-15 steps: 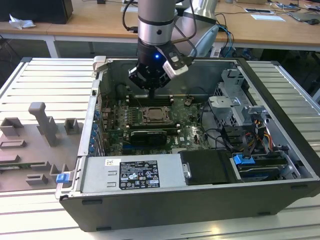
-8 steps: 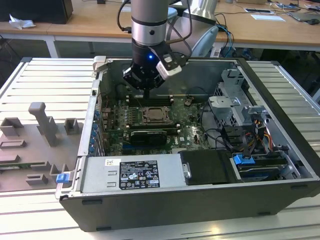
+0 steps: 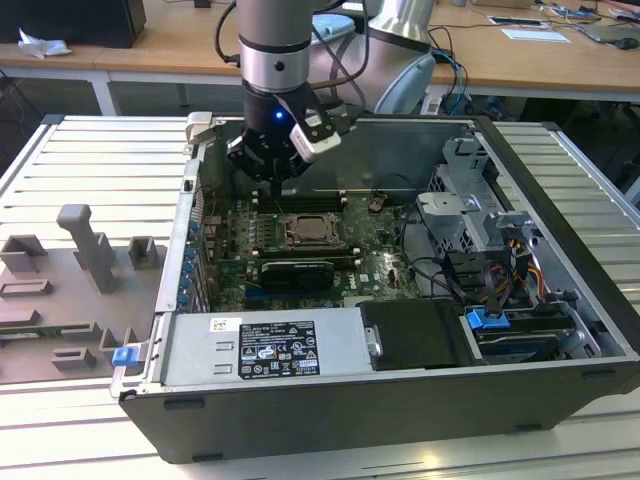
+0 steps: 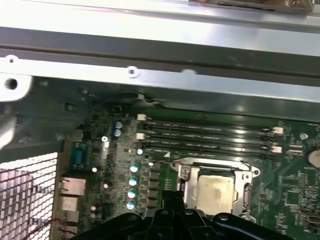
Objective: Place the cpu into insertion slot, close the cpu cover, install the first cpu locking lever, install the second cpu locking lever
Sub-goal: 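Install the first cpu locking lever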
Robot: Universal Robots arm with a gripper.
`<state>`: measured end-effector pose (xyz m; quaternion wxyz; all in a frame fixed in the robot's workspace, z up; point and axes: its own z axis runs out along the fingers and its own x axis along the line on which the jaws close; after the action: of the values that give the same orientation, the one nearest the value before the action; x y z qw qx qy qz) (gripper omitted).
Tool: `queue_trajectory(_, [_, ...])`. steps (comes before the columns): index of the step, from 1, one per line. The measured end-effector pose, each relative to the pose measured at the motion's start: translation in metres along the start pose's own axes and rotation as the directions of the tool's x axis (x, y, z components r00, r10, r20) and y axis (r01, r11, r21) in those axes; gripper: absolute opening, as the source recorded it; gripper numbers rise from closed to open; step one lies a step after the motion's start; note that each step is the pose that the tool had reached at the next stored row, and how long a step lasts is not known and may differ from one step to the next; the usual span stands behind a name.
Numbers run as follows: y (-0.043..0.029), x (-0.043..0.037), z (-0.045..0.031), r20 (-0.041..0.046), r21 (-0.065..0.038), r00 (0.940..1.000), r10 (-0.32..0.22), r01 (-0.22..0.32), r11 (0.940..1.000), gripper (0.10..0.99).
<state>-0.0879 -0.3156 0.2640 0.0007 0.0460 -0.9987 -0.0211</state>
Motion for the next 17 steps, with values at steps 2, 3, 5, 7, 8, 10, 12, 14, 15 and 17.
queue_trajectory(2, [0.0009, 0.0101, 0.0006, 0.0, 0.0, 1.0, 0.0, 0.0, 1.0, 0.106])
queue_trajectory(3, [0.0013, 0.0138, 0.0008, 0.0, 0.0, 1.0, 0.0, 0.0, 1.0, 0.106])
queue_trajectory(5, [0.0018, 0.0175, 0.0012, 0.0001, 0.0, 1.0, 0.0, 0.0, 1.0, 0.106])
queue_trajectory(7, [0.0025, 0.0216, 0.0018, 0.0002, -0.001, 1.0, 0.0, 0.0, 1.0, 0.106])
queue_trajectory(8, [0.0037, 0.0231, 0.0023, 0.0, -0.001, 1.0, 0.0, 0.0, 1.0, 0.106])
queue_trajectory(10, [0.01, 0.0237, 0.004, 0.0, -0.001, 1.0, 0.0, 0.0, 1.0, 0.106])
queue_trajectory(12, [0.0136, 0.0235, 0.005, 0.0001, -0.001, 1.0, 0.0, 0.0, 1.0, 0.106])
queue_trajectory(14, [0.0175, 0.0232, 0.0062, 0.0001, -0.001, 1.0, 0.0, 0.0, 1.0, 0.106])
queue_trajectory(15, [0.0187, 0.0231, 0.0066, 0.0001, -0.001, 1.0, 0.0, 0.0, 1.0, 0.106])
queue_trajectory(17, [0.0212, 0.0229, 0.0072, 0.0001, -0.001, 1.0, 0.0, 0.0, 1.0, 0.106])
